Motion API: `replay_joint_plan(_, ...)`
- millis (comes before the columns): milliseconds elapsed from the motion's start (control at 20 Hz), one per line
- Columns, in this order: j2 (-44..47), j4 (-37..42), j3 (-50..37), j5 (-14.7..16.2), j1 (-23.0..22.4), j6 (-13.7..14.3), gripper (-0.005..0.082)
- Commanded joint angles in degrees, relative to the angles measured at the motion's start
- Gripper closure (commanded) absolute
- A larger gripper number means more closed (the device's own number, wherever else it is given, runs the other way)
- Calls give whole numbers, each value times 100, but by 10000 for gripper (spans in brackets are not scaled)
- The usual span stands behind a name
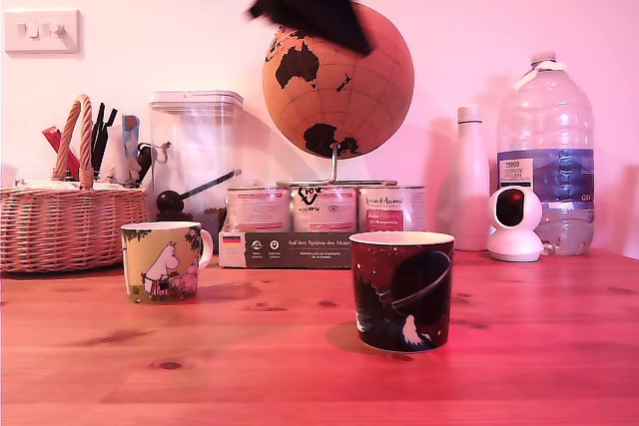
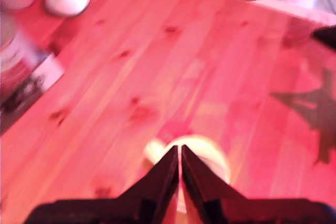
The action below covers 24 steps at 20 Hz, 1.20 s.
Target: Pick up the coffee capsules on the table and drop them inside the coffee cup
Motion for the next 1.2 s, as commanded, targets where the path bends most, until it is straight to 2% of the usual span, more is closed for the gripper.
replay_joint_plan(0,-201,291,-402,4,151,-46,789)
replay_joint_plan(300,-855,1287,-1582,103,850,-299,789)
replay_joint_plan(800,-1270,2485,-3233,516,2463,-522,789)
replay_joint_plan(1000,-1670,2948,-3875,603,3104,-817,789)
replay_joint_plan(1100,-1954,3174,-4170,544,3318,-1095,789)
replay_joint_plan(1150,-2129,3300,-4330,501,3401,-1110,789)
